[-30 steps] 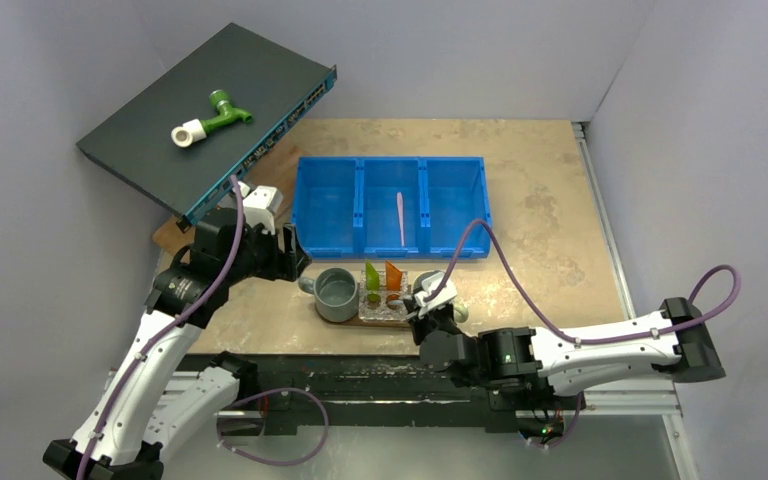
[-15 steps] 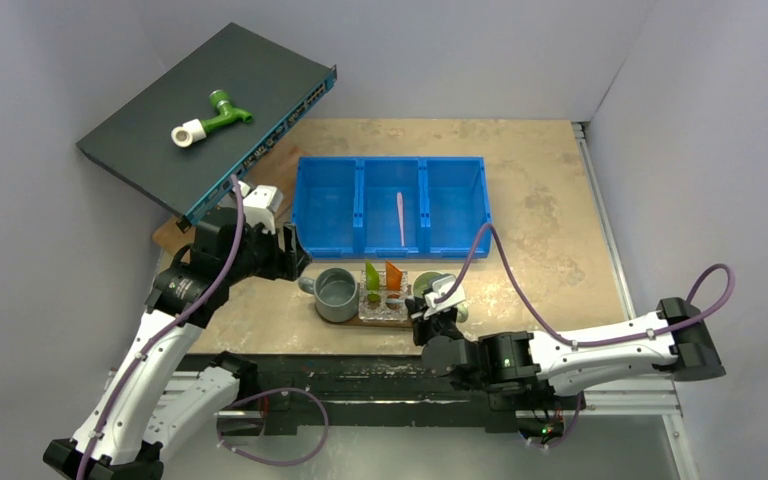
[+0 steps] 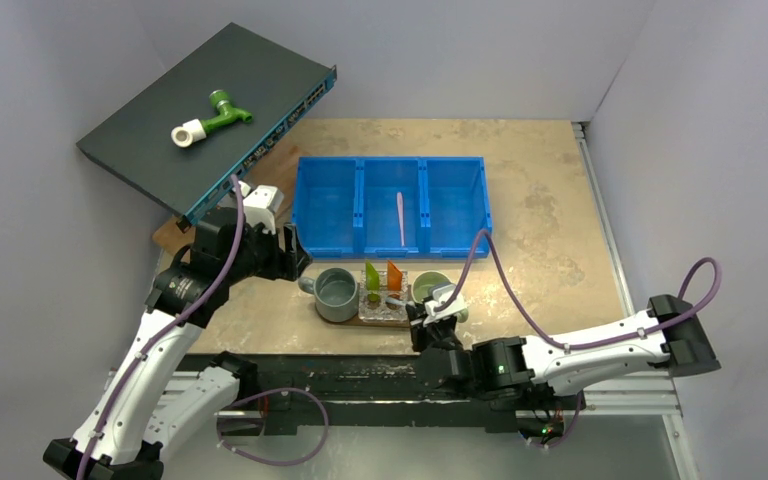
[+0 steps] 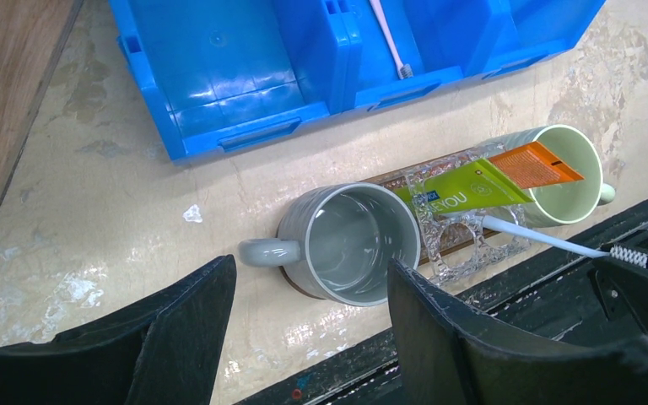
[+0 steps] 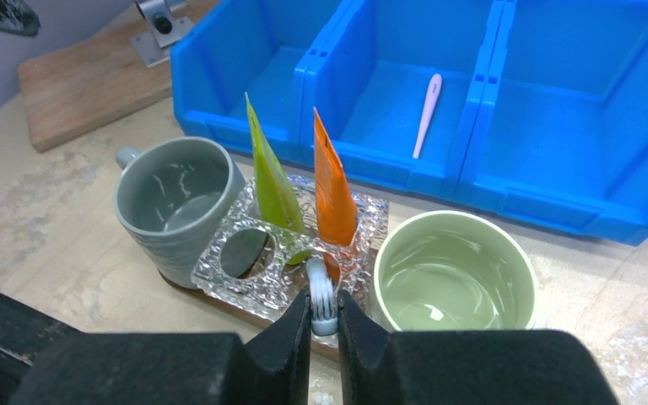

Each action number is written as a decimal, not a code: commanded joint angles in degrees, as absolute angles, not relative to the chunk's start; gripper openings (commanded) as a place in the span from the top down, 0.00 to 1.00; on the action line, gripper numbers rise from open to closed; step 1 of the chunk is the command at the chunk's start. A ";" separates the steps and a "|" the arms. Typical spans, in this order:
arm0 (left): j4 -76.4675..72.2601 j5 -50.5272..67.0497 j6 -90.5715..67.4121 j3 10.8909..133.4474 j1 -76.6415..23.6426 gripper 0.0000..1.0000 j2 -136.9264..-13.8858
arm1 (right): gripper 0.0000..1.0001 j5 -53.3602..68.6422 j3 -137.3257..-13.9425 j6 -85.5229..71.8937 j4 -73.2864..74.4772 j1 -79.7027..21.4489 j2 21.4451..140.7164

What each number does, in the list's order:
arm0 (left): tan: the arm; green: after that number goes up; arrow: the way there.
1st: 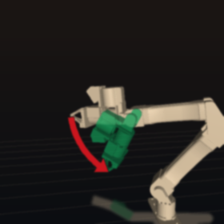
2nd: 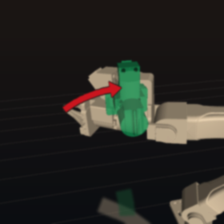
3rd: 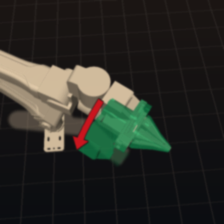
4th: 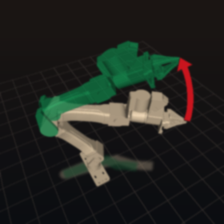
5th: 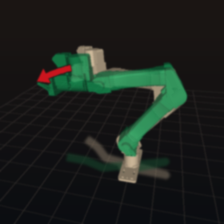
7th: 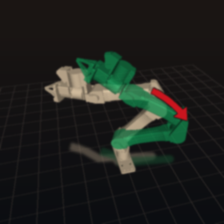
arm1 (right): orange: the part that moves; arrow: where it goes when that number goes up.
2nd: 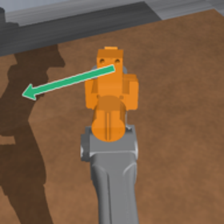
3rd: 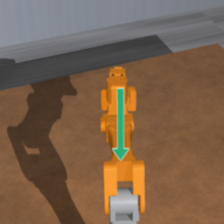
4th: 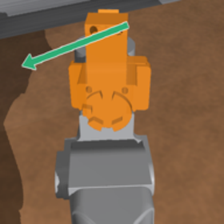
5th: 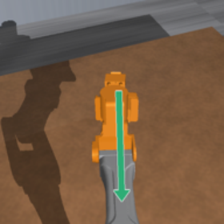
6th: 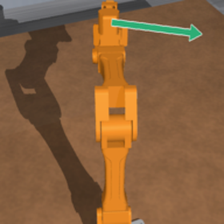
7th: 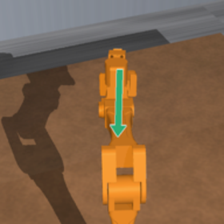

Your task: Prepare toiletry sets of a toothbrush and toothpaste on the tray

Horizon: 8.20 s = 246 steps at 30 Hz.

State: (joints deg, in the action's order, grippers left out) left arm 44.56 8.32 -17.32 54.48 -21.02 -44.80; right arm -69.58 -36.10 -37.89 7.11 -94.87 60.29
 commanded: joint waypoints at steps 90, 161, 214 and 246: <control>42.73 6.80 -15.77 54.87 -20.74 0.34 -45.92 | 0.45 -18.69 -100.32 -26.74 31.71 -38.24 120.12; 42.57 8.76 -15.87 55.20 -20.74 0.34 -46.58 | 1.00 -17.09 -95.09 -25.15 19.01 -35.43 106.31; -1.23 50.17 -53.67 56.10 -22.92 0.27 -41.57 | 1.00 16.08 -62.65 -61.48 -40.11 -46.30 65.89; -6.22 56.51 -57.53 56.95 -23.99 0.53 -41.42 | 1.00 18.53 -71.60 -59.33 -51.70 -53.85 78.34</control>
